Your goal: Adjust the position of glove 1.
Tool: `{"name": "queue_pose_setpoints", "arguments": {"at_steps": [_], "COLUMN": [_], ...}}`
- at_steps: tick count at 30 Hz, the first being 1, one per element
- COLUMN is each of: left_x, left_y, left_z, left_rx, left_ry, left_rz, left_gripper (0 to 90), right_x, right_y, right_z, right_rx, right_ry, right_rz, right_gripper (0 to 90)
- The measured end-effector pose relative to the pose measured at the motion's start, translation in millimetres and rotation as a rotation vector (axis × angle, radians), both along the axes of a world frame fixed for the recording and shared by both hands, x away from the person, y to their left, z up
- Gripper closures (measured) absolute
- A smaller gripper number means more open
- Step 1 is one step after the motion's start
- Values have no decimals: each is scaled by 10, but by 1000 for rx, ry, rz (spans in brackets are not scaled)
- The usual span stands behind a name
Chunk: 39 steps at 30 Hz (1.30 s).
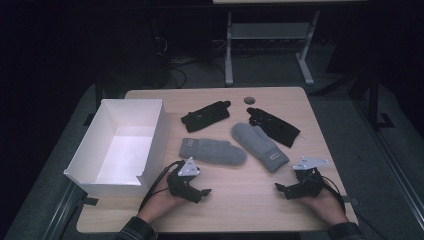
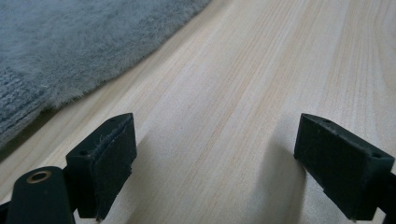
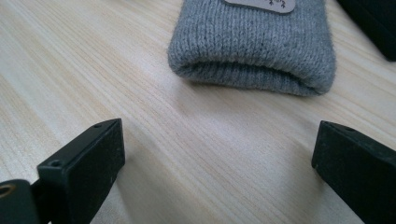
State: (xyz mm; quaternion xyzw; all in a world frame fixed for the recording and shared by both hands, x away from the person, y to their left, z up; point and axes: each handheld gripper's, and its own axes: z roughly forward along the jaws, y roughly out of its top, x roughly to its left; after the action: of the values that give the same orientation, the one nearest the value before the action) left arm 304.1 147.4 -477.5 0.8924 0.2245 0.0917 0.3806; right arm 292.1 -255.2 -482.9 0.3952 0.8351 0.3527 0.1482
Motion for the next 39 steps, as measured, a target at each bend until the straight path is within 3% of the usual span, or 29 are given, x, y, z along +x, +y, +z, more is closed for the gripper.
{"name": "queue_pose_setpoints", "arguments": {"at_steps": [3, 10, 15, 16, 20, 23, 29, 33, 39], "left_x": [4, 18, 18, 18, 21, 20, 22, 22, 22], "left_y": [2, 25, 21, 21, 27, 26, 24, 25, 26], "left_z": [1, 3, -1, -1, 2, 5, 2, 7, 7], "left_rx": [2, 7, -4, -4, 3, 4, 1, 6, 6], "left_ry": [0, -3, -5, -5, -7, -4, -4, -1, -2], "left_rz": [-2, -9, -1, -1, -4, -3, 5, 4, 4], "left_gripper": [124, 124, 125, 125, 125, 125, 125, 125, 125], "right_x": [-9, -22, 29, 29, 165, 267, 508, 734, 850], "right_y": [-2, -24, -96, -96, -87, -51, 34, 149, 233], "right_z": [8, 124, 369, 369, 472, 508, 552, 491, 333], "right_rx": [-2, -10, 58, 58, 90, 96, 90, 74, 16], "right_ry": [9, 37, -15, -15, -34, -40, -44, -35, 40], "right_rz": [4, 17, 8, 8, 27, 49, 67, 81, 96], "right_gripper": [28, 168, 515, 515, 773, 880, 900, 900, 900]}}
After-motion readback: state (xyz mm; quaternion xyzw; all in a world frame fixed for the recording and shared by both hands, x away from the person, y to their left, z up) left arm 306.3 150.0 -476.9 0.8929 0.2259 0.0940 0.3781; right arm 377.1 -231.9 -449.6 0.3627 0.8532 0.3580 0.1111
